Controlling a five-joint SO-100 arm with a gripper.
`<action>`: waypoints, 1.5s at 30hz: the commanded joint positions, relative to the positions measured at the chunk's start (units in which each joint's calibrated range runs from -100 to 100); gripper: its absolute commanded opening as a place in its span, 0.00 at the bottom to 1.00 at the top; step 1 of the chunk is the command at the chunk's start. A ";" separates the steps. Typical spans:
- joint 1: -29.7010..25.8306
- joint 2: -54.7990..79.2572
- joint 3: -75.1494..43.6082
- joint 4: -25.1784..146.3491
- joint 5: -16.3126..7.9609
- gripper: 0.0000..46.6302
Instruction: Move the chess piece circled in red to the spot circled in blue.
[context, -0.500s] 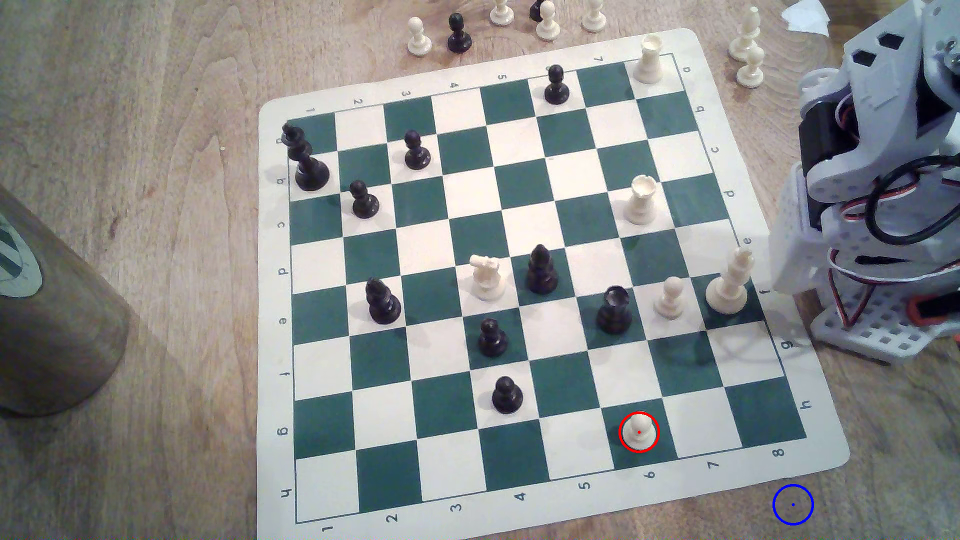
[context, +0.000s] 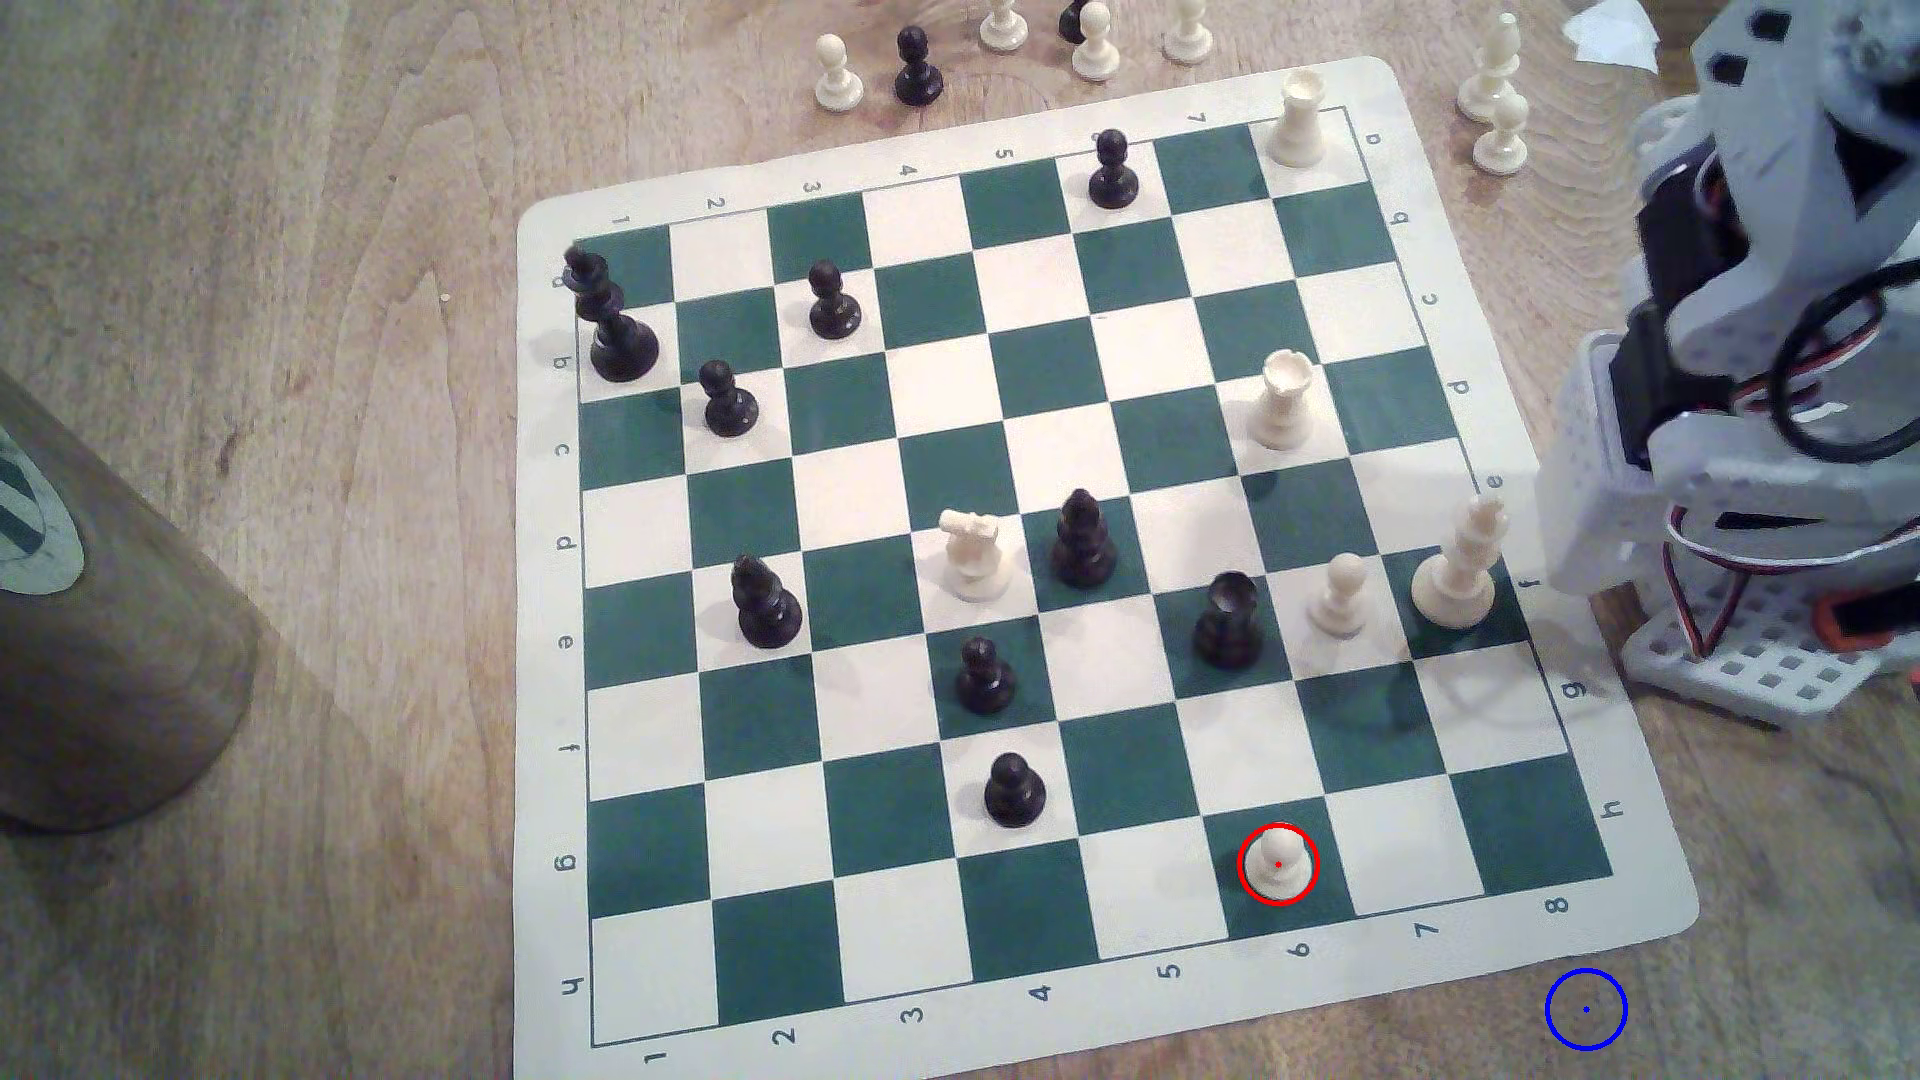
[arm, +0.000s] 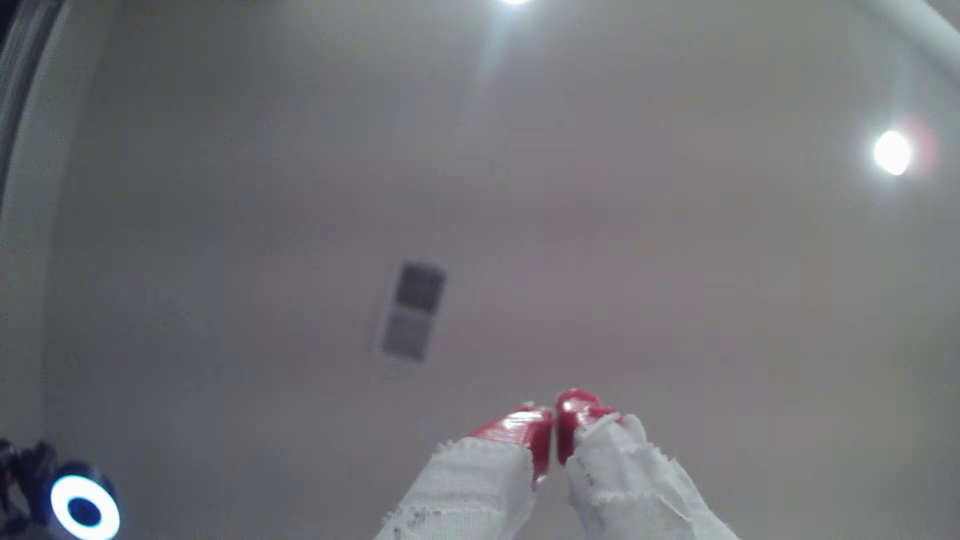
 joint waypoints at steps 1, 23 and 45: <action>-1.80 -0.20 -11.65 14.93 0.15 0.00; -5.00 0.06 -30.59 87.33 -0.39 0.00; -26.28 11.18 -39.57 157.51 -13.28 0.00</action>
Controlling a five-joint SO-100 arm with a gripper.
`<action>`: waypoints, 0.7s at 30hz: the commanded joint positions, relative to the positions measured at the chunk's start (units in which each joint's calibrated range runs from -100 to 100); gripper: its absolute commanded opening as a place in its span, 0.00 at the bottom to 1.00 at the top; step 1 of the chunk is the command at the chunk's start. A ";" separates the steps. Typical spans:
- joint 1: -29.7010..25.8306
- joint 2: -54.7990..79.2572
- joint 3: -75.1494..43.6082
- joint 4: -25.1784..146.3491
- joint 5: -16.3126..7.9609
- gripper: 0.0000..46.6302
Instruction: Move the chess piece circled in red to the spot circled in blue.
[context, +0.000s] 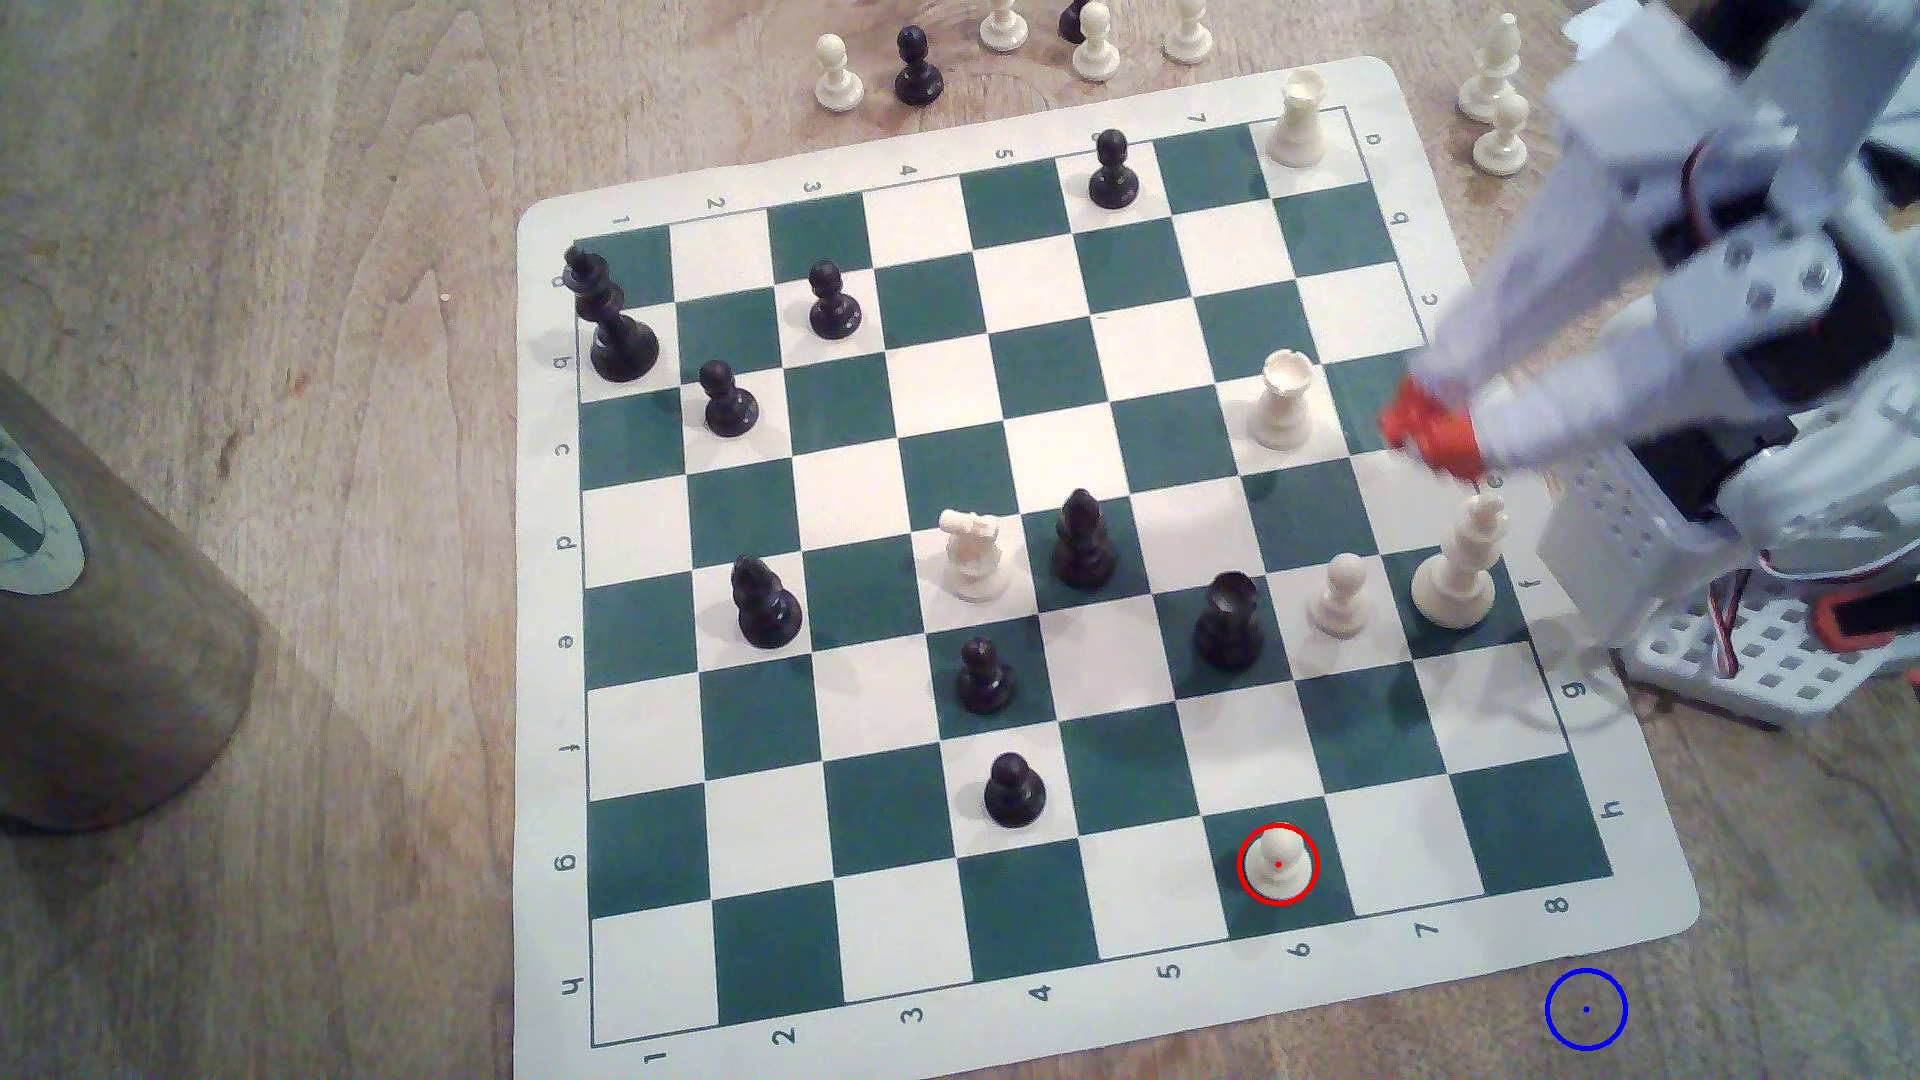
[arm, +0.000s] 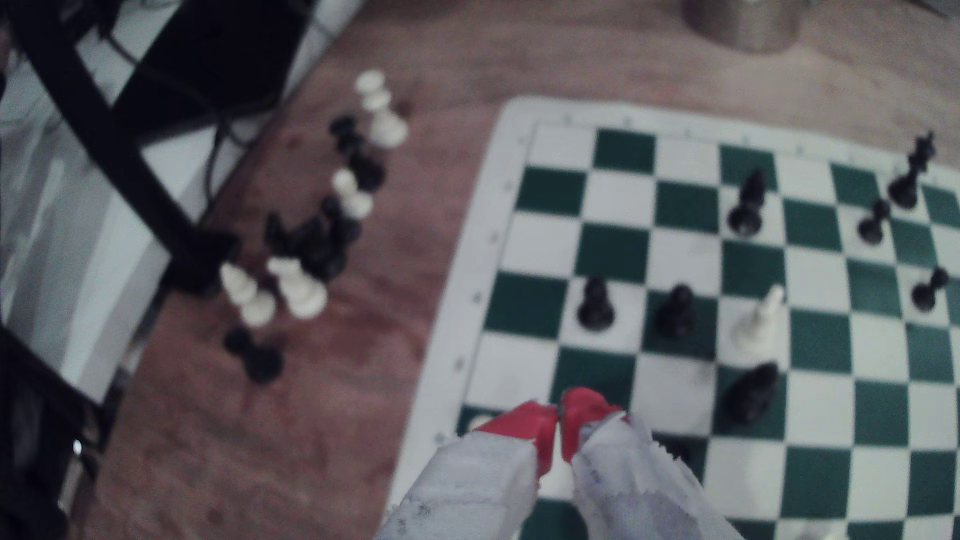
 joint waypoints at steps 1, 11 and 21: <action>-5.16 6.52 1.55 1.99 -1.95 0.01; -12.27 16.87 7.99 -2.19 -3.52 0.19; -12.74 14.83 19.96 -8.82 -4.35 0.41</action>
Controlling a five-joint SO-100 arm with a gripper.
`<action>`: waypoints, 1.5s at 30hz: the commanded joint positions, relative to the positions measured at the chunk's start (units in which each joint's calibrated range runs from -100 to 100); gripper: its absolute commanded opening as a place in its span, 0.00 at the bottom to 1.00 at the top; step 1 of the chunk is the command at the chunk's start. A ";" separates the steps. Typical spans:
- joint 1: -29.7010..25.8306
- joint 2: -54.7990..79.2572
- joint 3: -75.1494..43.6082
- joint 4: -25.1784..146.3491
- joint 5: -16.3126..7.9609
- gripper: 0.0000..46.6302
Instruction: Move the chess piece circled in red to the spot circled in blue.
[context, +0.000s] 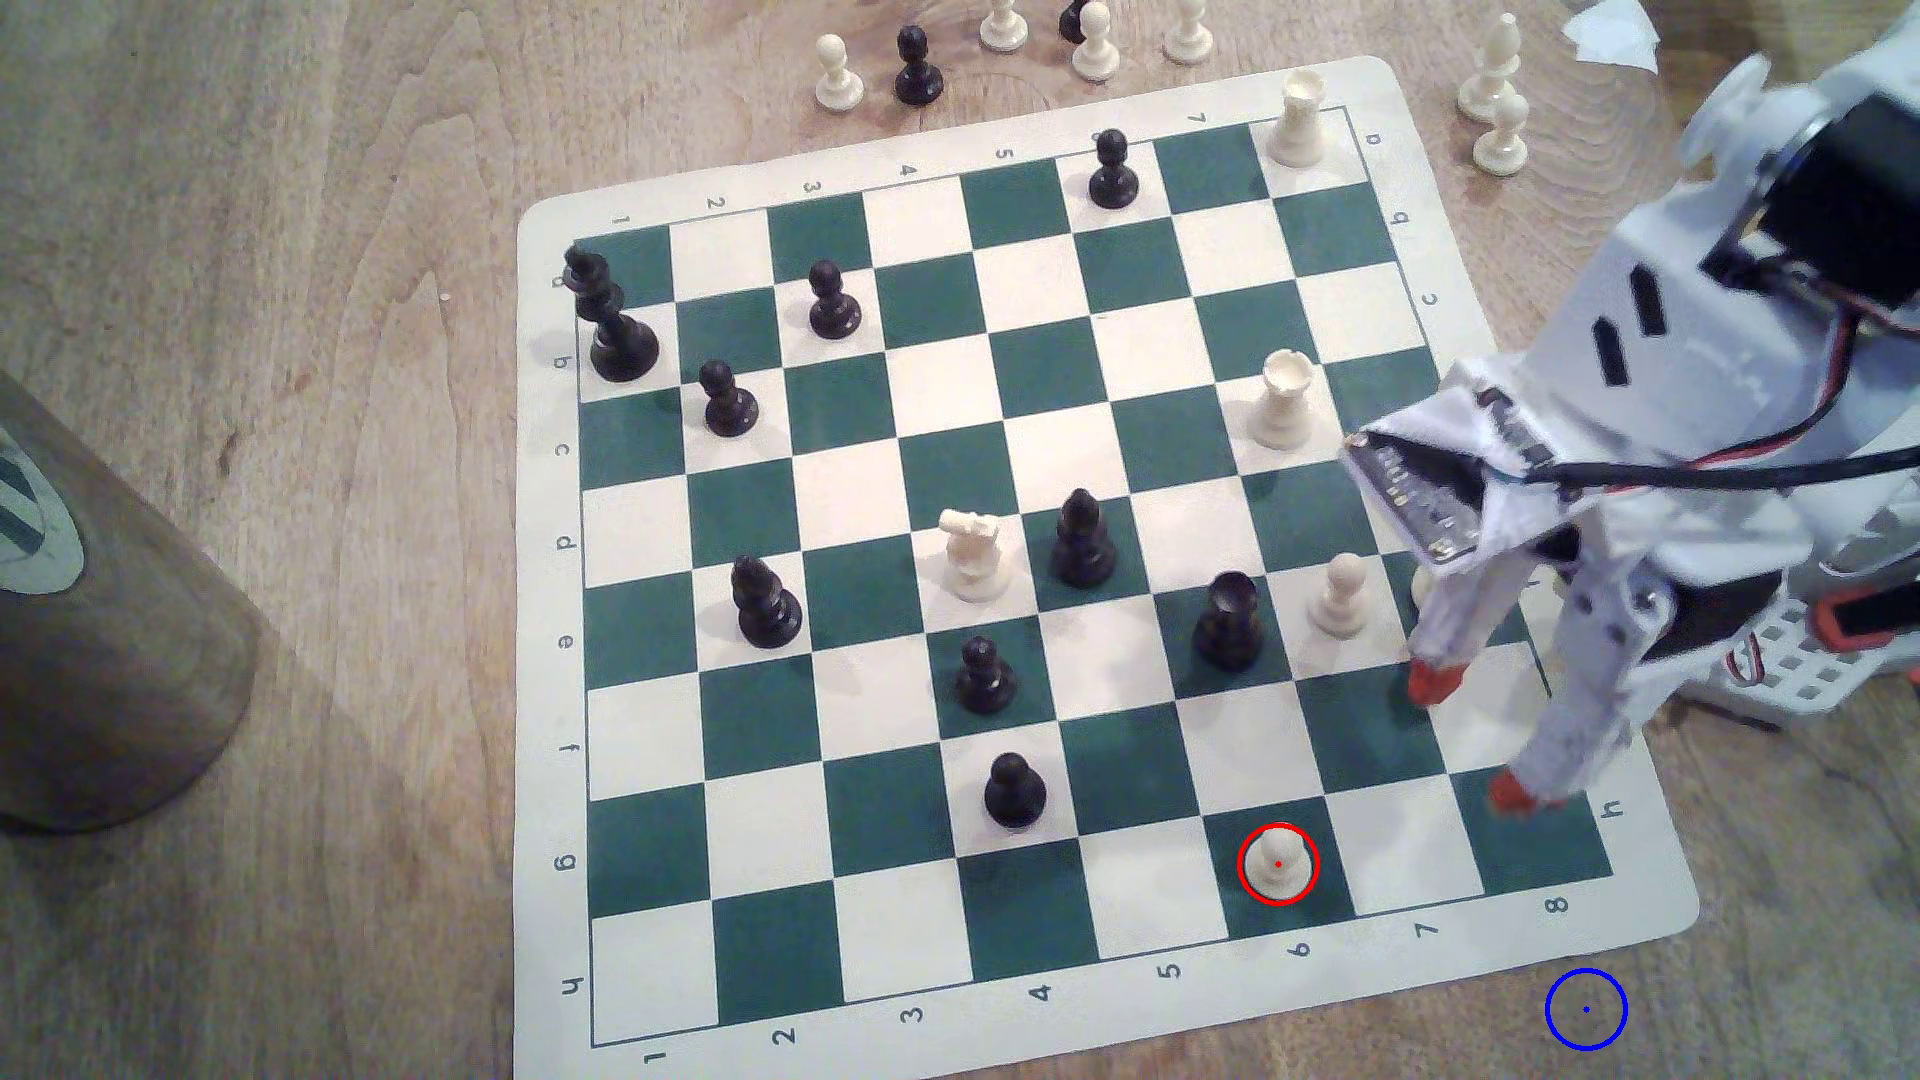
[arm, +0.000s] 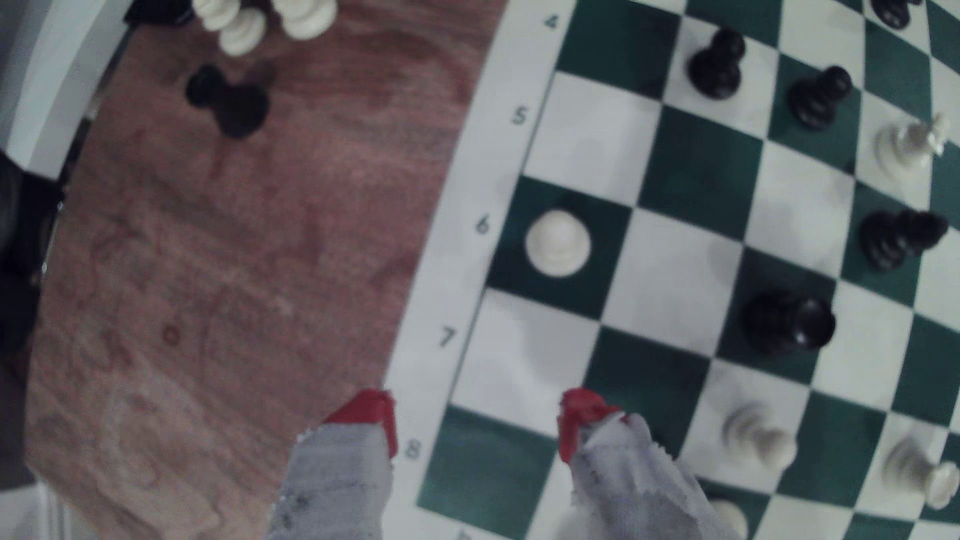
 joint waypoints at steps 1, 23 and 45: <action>-0.50 -0.67 3.60 -5.12 -0.29 0.40; 1.45 6.13 19.20 -24.12 0.68 0.42; 7.01 15.97 19.47 -37.39 1.95 0.42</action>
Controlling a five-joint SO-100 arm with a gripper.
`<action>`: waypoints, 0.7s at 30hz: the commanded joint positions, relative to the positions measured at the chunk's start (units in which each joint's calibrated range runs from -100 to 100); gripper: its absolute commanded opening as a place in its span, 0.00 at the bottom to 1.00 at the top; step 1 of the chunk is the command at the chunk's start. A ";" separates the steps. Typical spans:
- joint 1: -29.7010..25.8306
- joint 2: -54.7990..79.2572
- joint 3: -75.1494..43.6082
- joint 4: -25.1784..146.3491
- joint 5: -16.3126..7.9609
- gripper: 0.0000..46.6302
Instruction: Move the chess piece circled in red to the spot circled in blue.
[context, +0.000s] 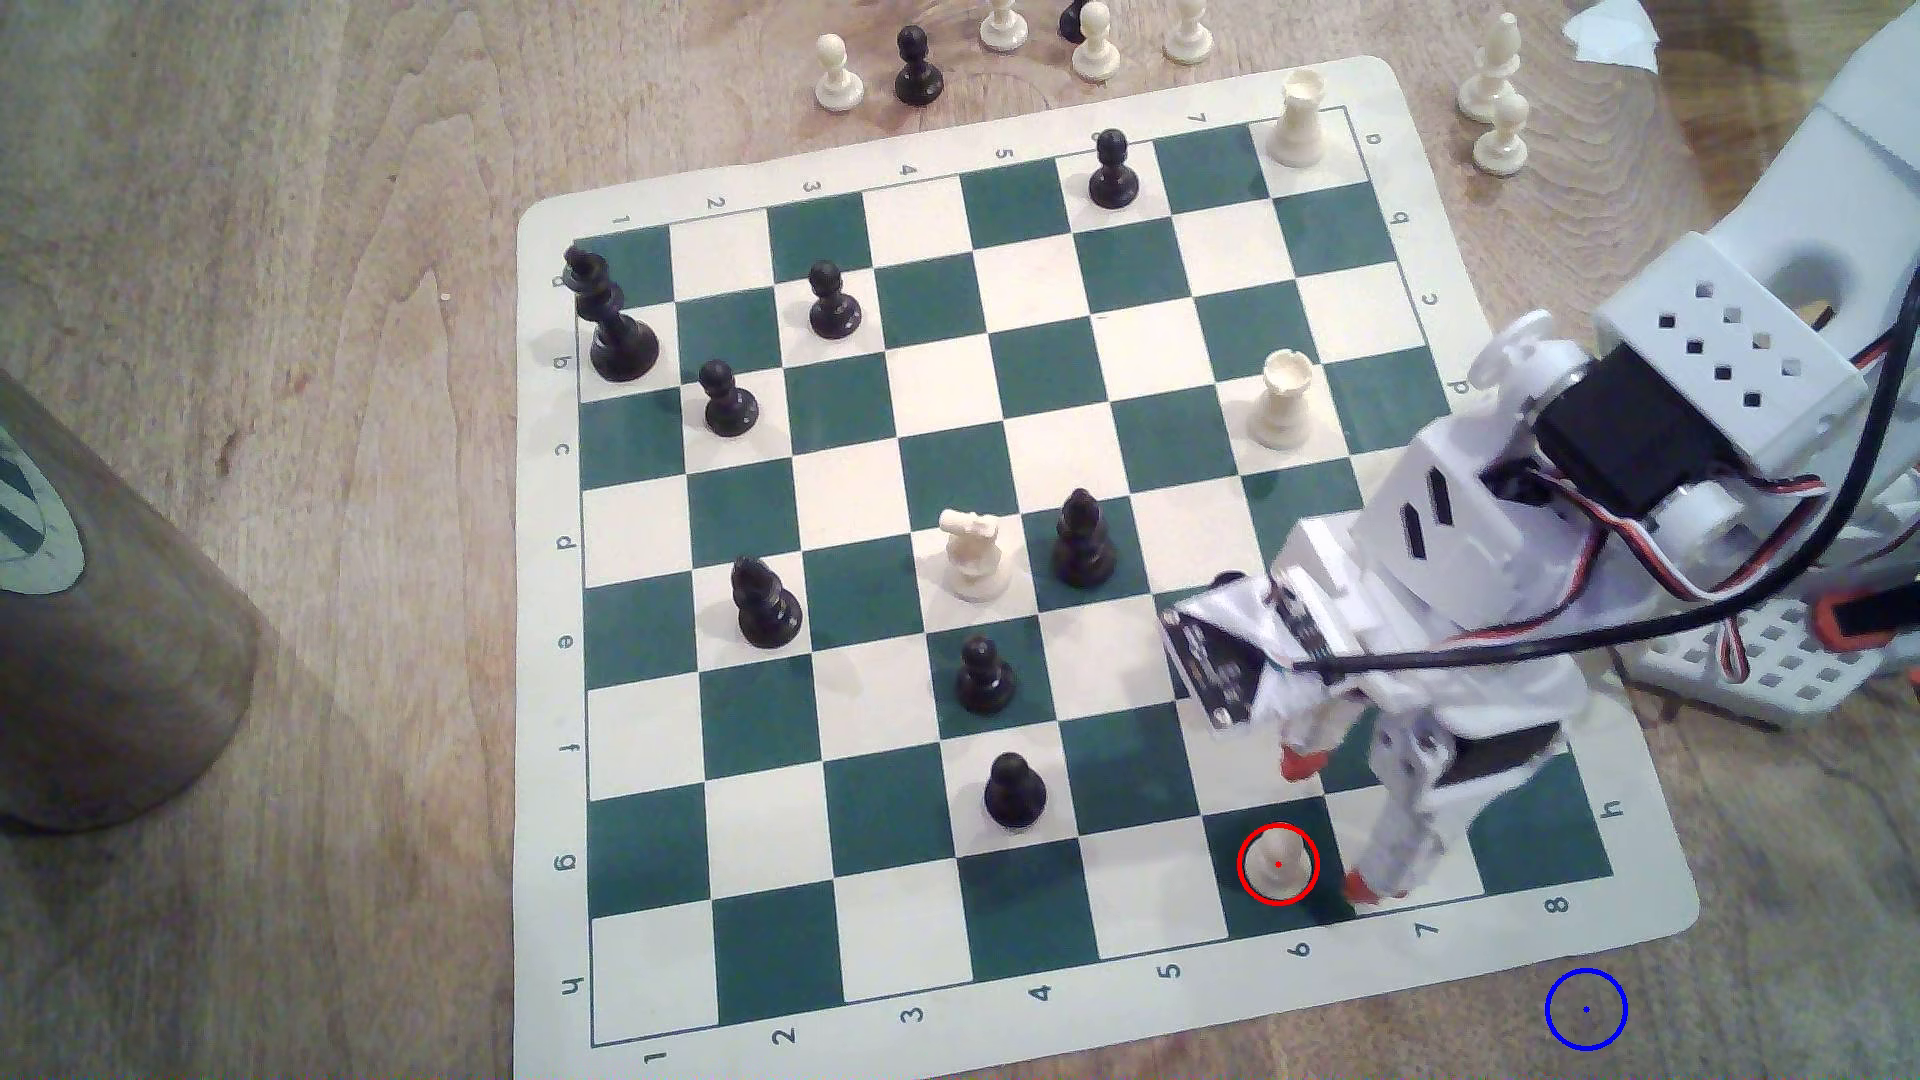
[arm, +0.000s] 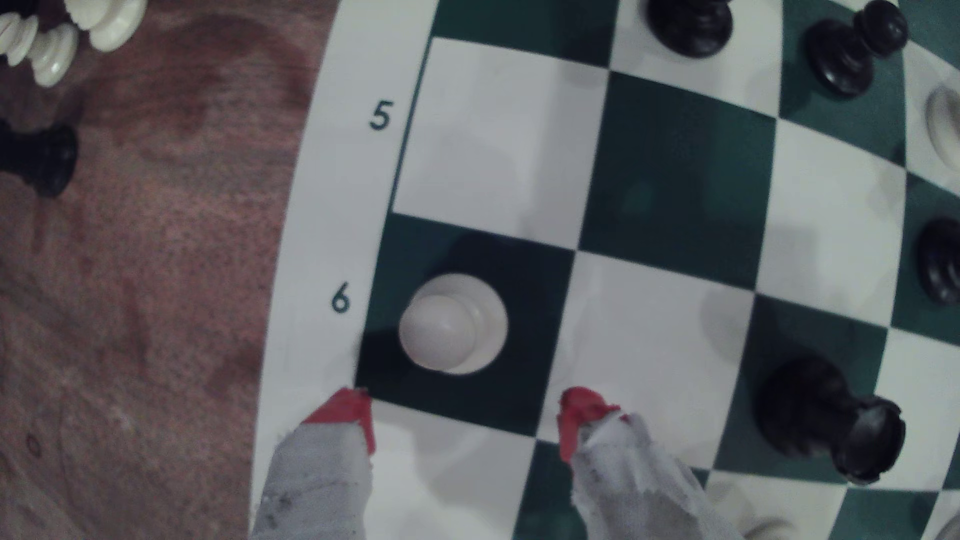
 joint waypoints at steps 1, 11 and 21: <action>0.01 -0.03 -2.76 -2.51 -0.34 0.42; -0.39 0.06 -5.30 -4.31 -0.93 0.42; -1.87 1.33 -7.39 -4.40 -1.51 0.42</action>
